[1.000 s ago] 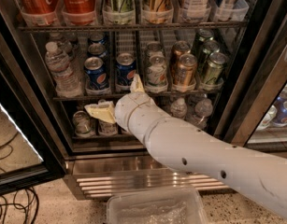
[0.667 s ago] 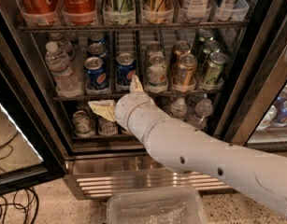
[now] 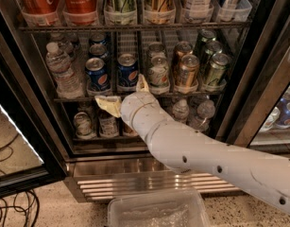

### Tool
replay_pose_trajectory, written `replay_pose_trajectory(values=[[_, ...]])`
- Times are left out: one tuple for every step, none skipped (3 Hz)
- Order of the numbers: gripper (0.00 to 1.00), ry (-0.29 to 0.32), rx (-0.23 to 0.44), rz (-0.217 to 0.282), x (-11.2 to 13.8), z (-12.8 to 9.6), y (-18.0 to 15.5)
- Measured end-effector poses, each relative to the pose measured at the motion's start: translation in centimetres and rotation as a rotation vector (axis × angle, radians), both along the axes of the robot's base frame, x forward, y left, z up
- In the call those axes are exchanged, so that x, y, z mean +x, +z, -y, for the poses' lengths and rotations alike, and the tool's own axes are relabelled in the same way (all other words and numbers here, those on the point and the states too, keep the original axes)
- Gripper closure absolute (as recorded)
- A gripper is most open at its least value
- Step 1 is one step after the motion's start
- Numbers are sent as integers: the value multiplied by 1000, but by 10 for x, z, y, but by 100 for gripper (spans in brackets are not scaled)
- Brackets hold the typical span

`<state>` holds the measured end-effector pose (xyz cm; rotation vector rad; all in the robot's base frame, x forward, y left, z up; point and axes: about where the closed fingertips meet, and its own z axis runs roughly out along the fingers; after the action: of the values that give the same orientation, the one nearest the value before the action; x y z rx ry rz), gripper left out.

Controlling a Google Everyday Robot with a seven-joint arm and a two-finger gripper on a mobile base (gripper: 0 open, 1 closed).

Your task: Pick pepsi can from middle shelf of fridge

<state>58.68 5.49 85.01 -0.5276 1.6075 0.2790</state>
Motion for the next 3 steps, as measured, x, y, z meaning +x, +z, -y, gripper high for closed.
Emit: replay_pose_trajectory(values=[[18, -37, 8, 21, 11, 6, -3], [19, -63, 7, 42, 20, 10, -4], [25, -85, 3, 66, 29, 11, -3]])
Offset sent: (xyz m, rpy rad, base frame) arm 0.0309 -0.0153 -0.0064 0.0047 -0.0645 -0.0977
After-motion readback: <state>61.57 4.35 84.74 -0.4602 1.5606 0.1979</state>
